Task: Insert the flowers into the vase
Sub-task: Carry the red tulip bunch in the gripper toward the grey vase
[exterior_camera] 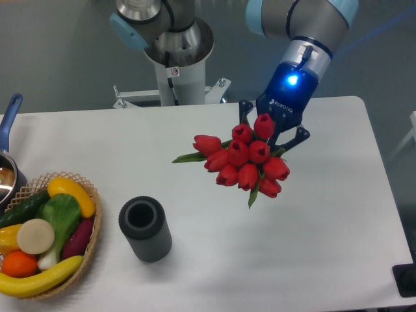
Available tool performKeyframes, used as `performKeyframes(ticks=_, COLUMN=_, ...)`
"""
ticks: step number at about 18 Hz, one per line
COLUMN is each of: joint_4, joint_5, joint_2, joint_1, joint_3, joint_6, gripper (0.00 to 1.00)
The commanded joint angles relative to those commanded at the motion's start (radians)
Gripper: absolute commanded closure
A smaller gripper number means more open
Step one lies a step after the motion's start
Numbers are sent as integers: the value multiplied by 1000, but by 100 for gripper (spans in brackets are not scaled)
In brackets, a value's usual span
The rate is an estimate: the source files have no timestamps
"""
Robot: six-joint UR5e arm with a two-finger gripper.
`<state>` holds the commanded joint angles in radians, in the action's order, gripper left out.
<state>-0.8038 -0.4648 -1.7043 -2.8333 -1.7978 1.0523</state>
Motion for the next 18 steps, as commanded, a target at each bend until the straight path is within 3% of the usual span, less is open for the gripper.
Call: performKeyframes(ticks=18, joint_4=26, joint_5=0, joint_2=-31, joint_1=43, joint_3=3, joint_6=55, gripper=76)
